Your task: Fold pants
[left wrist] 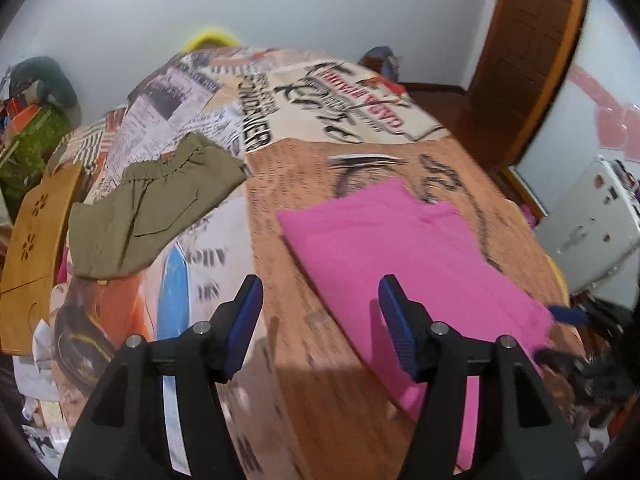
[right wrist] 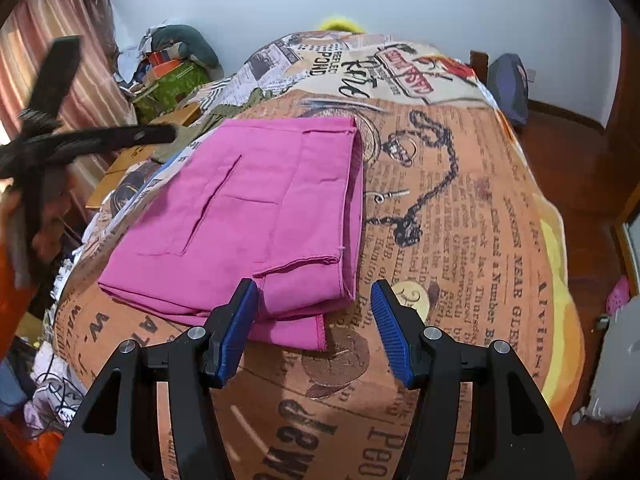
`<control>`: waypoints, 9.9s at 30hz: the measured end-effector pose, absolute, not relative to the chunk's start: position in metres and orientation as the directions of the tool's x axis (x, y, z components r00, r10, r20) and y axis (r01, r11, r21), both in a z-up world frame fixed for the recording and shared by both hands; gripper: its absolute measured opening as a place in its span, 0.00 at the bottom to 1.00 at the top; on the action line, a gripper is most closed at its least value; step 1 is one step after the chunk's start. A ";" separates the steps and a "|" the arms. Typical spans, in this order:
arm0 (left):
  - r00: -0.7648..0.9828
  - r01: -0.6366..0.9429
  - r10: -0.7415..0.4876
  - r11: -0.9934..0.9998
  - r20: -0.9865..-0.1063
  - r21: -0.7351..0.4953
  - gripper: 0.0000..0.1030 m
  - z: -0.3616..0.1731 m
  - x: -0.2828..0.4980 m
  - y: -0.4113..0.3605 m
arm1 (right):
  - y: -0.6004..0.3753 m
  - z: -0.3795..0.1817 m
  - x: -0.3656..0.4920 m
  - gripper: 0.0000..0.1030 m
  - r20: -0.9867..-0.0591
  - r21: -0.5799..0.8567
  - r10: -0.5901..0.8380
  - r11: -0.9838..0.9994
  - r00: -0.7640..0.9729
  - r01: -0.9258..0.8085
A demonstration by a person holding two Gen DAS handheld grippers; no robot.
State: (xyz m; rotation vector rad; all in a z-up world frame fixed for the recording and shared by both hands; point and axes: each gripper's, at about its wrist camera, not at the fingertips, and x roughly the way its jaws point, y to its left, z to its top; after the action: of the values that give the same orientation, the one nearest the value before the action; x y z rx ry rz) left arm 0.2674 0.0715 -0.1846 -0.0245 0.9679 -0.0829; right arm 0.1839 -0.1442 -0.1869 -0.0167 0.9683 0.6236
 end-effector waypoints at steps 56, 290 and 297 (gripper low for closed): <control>0.587 -0.018 -0.087 0.993 -0.805 -0.121 0.10 -0.174 0.198 0.107 | -0.101 -0.172 0.237 0.53 -0.745 0.194 0.498 0.798 0.444 -0.571; 0.952 -0.271 0.261 0.962 -0.158 -0.040 1.00 0.023 -0.009 0.135 | 0.006 0.031 0.092 1.00 -0.134 0.059 0.733 0.678 0.667 -0.733; 0.951 -0.277 0.268 0.960 -0.157 -0.041 1.00 0.021 -0.012 0.134 | 0.006 0.030 0.089 1.00 -0.139 0.053 0.730 0.680 0.669 -0.731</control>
State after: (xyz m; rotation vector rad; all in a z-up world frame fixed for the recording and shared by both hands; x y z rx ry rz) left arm -0.0116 0.1342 0.0210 -0.0630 0.1511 0.2773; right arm 0.0888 0.0065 0.0297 -0.0078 0.1535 0.8240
